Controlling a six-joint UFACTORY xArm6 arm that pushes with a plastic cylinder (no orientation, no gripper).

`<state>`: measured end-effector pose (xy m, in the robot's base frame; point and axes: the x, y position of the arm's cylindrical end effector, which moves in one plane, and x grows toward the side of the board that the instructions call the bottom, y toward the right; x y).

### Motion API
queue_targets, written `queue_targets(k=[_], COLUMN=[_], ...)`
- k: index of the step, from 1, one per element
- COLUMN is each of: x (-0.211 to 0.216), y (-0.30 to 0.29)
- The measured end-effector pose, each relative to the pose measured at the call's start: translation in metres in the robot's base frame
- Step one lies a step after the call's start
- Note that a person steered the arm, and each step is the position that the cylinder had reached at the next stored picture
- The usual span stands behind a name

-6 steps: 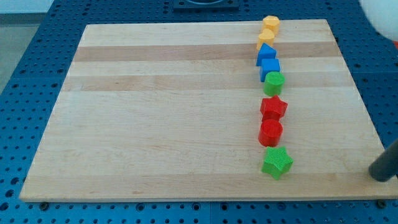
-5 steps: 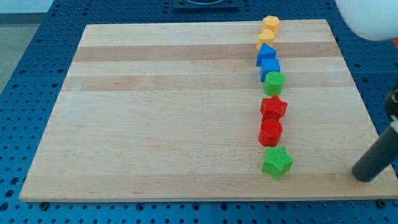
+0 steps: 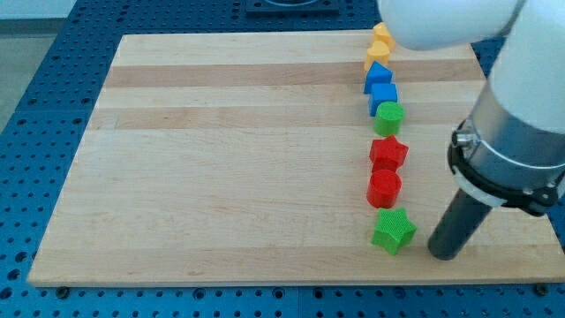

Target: Slide the green star towards the left side of the red circle

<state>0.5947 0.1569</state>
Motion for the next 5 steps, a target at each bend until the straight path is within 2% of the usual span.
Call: queue_targets(k=[3, 5], x=[-0.007, -0.043], y=[-0.072, -0.129])
